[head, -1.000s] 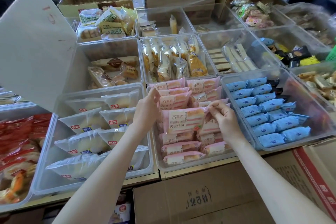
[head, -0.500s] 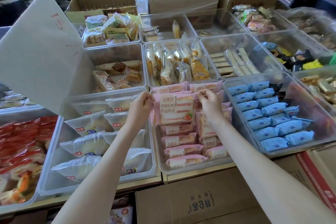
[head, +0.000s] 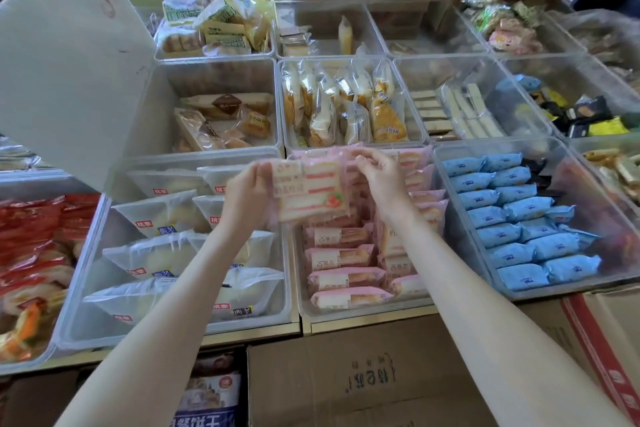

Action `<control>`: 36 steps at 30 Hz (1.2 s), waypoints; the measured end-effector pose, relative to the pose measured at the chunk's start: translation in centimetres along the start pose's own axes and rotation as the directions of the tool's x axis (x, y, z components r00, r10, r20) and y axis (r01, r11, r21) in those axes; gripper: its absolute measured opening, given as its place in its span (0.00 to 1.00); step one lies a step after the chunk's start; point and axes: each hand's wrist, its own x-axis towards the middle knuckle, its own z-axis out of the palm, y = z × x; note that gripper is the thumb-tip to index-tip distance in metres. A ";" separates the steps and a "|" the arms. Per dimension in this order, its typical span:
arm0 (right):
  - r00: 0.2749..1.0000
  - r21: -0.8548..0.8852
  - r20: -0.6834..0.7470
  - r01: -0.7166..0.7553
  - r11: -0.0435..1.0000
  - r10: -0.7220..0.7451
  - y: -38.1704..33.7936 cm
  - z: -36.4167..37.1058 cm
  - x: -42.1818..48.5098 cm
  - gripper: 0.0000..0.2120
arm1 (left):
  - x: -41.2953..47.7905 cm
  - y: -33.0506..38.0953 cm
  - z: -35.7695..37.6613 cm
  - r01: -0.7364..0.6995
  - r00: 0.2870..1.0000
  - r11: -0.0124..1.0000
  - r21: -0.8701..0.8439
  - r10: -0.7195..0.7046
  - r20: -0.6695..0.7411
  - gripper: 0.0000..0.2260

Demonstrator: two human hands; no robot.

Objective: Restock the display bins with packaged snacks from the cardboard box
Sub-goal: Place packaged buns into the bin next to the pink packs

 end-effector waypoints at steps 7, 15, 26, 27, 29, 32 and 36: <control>0.910 -0.786 0.414 0.341 0.515 0.029 3.9 0.3 -1.7 0.20 | 3.7 -1.2 -1.3 0.128 0.966 0.946 -0.298 -0.188 -0.180 0.14; 0.829 -0.852 0.523 0.516 0.091 0.199 5.2 3.3 -0.5 0.24 | 4.2 -1.5 -1.0 0.139 0.967 0.936 -0.324 -0.199 -0.161 0.13; 0.837 -0.870 0.492 0.465 0.164 0.241 5.6 3.3 -0.3 0.23 | 4.2 -1.0 -0.8 0.114 0.973 0.898 -0.424 -0.187 -0.136 0.12; 0.835 -0.865 0.502 0.479 0.149 0.227 5.7 3.2 -0.3 0.22 | 4.1 -0.8 -0.8 0.116 0.972 0.896 -0.428 -0.191 -0.136 0.12; 0.829 -0.855 0.519 0.505 0.119 0.207 5.9 3.0 -0.4 0.20 | 4.2 -0.6 -0.7 0.114 0.971 0.895 -0.432 -0.193 -0.142 0.12; 0.811 -0.843 0.537 0.518 0.142 0.233 5.7 3.2 0.1 0.21 | 4.3 -0.5 -0.6 0.102 0.973 0.891 -0.442 -0.182 -0.141 0.12; 0.800 -0.836 0.549 0.528 0.152 0.241 6.0 3.7 1.1 0.18 | 4.3 -0.5 -0.4 0.086 0.977 0.891 -0.447 -0.163 -0.138 0.11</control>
